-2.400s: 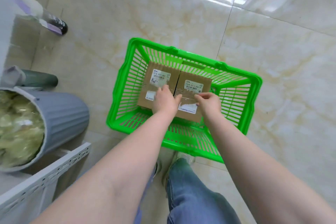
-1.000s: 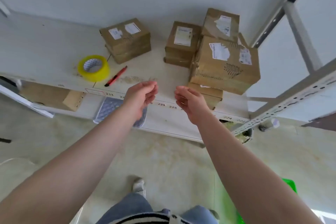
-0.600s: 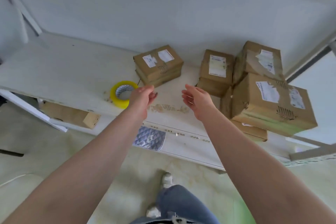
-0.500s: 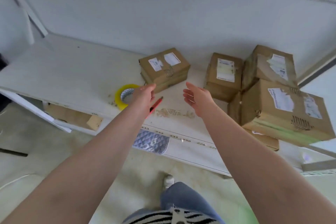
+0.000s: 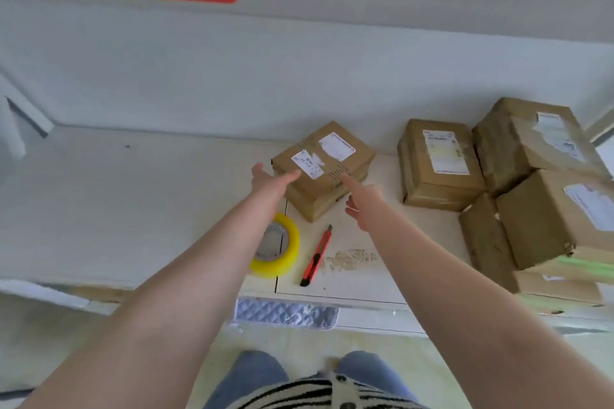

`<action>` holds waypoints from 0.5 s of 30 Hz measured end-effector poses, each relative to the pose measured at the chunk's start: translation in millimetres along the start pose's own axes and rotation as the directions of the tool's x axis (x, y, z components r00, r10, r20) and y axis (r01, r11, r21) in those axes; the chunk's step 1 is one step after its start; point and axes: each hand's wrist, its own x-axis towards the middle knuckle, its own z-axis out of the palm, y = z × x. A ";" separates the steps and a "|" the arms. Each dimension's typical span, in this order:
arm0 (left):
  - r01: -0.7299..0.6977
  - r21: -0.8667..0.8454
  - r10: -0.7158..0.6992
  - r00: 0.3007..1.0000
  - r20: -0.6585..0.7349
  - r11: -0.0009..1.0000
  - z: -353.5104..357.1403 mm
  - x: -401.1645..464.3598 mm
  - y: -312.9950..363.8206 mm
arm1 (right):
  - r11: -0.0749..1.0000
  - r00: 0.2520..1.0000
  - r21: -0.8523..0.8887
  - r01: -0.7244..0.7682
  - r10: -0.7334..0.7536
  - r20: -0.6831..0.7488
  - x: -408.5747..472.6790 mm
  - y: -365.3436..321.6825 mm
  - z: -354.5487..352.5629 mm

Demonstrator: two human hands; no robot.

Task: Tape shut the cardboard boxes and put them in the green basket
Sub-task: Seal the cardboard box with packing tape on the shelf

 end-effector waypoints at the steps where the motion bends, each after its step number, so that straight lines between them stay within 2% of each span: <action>1: -0.021 0.033 0.019 0.998 0.056 0.999 -2.4 10.1 1.5 | 1.000 1.000 0.007 -0.018 0.018 -0.013 1.2 2.7 9.3; 4: -0.093 0.124 0.065 0.975 0.211 0.988 -8.8 34.7 7.7 | 0.999 0.998 0.051 -0.017 0.020 -0.054 2.7 8.7 38.5; 6: -0.144 0.131 0.110 0.965 0.239 0.981 -10.7 44.3 14.8 | 0.991 0.997 0.132 0.036 -0.025 -0.077 1.7 10.2 52.0; 9: -0.208 0.062 0.195 0.966 0.170 0.976 -14.5 44.3 24.3 | 0.964 0.981 0.188 0.187 -0.172 -0.094 -11.3 7.0 60.0; 12: -0.283 0.055 0.276 0.956 0.103 0.958 -24.5 29.7 36.5 | 0.913 0.922 0.139 0.385 -0.372 -0.107 -38.6 -1.5 60.3; 15: -0.358 0.011 0.355 0.929 0.105 0.934 -45.0 12.3 39.4 | 0.865 0.868 0.093 0.493 -0.483 -0.110 -74.7 -7.8 62.0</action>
